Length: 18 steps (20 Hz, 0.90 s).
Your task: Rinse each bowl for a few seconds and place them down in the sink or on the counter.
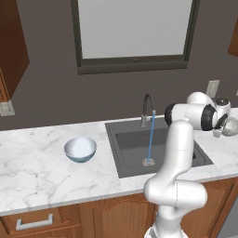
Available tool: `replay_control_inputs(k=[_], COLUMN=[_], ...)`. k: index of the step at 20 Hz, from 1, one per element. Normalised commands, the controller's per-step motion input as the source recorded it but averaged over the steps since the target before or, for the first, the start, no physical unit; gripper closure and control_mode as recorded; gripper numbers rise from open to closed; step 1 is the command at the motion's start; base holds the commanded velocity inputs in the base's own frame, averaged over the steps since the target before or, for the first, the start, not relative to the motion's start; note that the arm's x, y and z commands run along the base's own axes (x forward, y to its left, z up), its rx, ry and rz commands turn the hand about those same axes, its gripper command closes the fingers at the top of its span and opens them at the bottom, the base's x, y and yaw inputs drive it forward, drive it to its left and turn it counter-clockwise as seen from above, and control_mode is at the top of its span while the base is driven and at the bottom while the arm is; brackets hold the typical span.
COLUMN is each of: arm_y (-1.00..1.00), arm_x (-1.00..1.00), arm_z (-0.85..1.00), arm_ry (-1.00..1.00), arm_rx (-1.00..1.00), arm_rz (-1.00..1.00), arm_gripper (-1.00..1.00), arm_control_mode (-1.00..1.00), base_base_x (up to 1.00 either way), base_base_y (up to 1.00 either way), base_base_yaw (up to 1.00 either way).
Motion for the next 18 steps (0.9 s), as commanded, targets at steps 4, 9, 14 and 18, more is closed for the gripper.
replay_control_inputs(k=[4, 9, 14, 18], arm_y=[-0.15, -0.05, 0.01, 0.02], arm_x=[0.01, -0.08, -0.18, -0.29], arm_z=[-0.11, -0.05, -0.01, 0.19], arm_ry=[0.03, 0.01, -0.01, -0.03], arm_rx=[0.06, 0.01, 0.00, 0.02], arm_rz=[0.02, 0.02, 0.00, 0.03], arm_gripper=[1.00, 1.00, 1.00, 1.00], arm_control_mode=[-1.00, -1.00, -1.00, -1.00], base_base_x=[0.00, 0.00, 0.00, 0.00], base_base_y=[0.00, 0.00, 0.00, 0.00], base_base_yaw=[0.00, 0.00, 0.00, 0.00])
